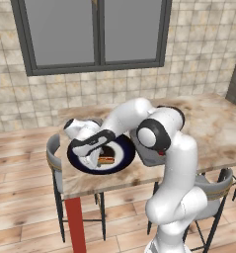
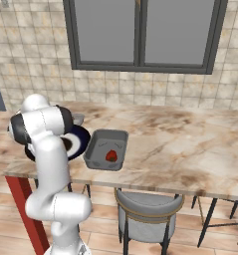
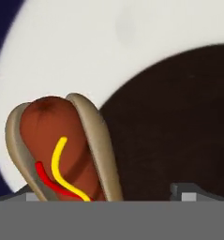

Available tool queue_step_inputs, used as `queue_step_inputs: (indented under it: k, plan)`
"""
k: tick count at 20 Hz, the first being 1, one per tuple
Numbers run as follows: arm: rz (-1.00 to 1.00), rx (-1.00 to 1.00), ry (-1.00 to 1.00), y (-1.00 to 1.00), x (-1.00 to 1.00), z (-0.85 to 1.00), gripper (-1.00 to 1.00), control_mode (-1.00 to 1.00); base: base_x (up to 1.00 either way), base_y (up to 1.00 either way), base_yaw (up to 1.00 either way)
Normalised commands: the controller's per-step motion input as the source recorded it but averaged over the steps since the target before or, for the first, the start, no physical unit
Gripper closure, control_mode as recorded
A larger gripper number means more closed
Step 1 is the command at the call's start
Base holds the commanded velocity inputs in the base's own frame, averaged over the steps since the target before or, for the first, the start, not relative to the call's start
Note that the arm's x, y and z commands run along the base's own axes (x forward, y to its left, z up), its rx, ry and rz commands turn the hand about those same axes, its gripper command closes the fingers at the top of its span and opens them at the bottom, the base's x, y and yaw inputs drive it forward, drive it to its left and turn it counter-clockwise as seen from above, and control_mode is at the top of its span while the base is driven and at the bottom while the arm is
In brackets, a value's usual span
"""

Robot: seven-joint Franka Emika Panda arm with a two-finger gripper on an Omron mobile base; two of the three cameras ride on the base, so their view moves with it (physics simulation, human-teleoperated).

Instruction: Place one cooked food and one vegetable from the large plate to each tupperware container.

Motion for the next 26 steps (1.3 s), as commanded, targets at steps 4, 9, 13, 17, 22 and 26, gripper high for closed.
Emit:
queue_step_inputs:
  k: [4,9,13,17,22,26]
  plan:
    - [0.03,0.0,0.02,0.07,0.12,0.0,-1.0,-1.0,0.0,0.0,0.0]
    - [0.04,0.0,0.08,0.14,0.04,-0.07,-1.0,-1.0,0.0,0.0,0.0]
    - [0.02,0.0,0.16,0.14,0.0,-0.23,1.0,-1.0,0.0,0.0,0.0]
    - [0.02,0.0,0.14,0.13,0.0,-0.19,1.0,-1.0,0.0,0.0,0.0]
    - [0.01,0.03,0.02,0.06,0.0,-0.06,1.0,-1.0,0.0,0.0,0.0]
    - [0.0,0.25,-0.08,-0.15,-0.05,0.5,1.0,-1.0,0.0,0.0,0.0]
